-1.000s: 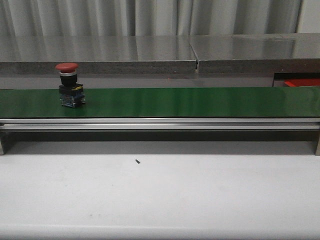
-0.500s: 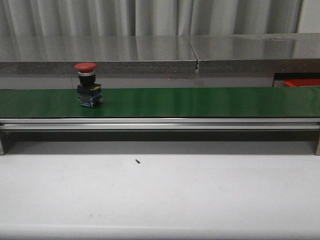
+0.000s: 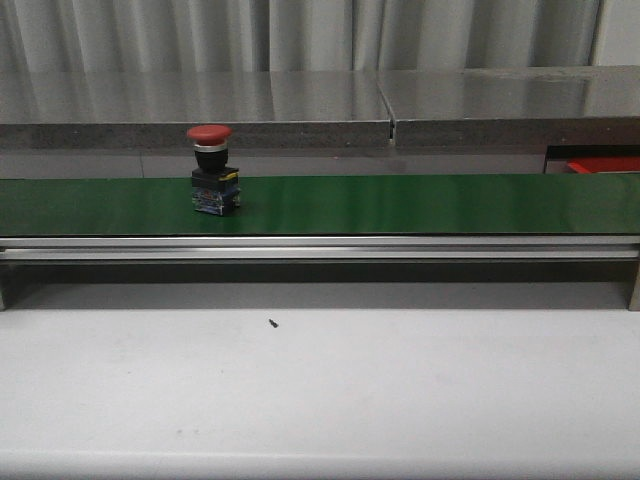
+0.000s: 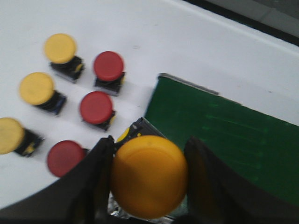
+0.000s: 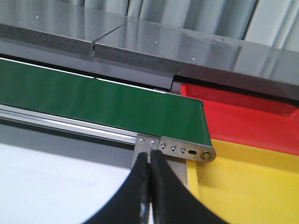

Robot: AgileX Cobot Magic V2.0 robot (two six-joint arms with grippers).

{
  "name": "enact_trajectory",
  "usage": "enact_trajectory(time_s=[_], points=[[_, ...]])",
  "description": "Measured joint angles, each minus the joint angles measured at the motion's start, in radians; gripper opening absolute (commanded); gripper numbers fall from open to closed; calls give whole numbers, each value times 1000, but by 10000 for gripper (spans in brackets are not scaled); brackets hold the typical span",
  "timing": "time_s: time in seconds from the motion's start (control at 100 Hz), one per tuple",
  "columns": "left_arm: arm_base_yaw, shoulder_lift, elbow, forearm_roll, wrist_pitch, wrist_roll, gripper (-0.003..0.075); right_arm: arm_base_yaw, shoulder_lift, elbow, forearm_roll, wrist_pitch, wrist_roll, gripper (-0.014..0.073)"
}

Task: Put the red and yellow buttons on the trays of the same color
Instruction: 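Place the yellow button on the green belt with the left gripper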

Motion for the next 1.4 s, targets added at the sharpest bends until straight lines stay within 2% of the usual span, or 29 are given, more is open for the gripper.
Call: enact_trajectory(time_s=[0.26, 0.33, 0.38, 0.45, 0.57, 0.62, 0.67, 0.91, 1.16, 1.4], points=[[-95, 155, -70, 0, 25, 2, -16, 0, 0, 0, 0, 0, 0, -62], [-100, 191, -78, 0, 37, 2, 20, 0, 0, 0, 0, 0, 0, -62], [-102, 207, -78, 0, 44, 3, 82, 0, 0, 0, 0, 0, 0, -62], [-104, 216, -81, -5, 47, 3, 223, 0, 0, 0, 0, 0, 0, -62], [-105, 218, -83, -7, 47, 11, 554, 0, 0, 0, 0, 0, 0, -62], [-105, 218, -83, -10, 47, 13, 649, 0, 0, 0, 0, 0, 0, -62], [-105, 218, -84, -16, 47, 17, 700, 0, 0, 0, 0, 0, 0, -62], [-130, 152, -84, -17, 8, 59, 658, 0, 0, 0, 0, 0, 0, -62], [-263, -38, -79, -17, -72, 92, 650, 0, 0, 0, 0, -1, 0, -62], [-375, -283, 112, -13, -206, 98, 650, 0, 0, 0, 0, -7, 0, -62]])
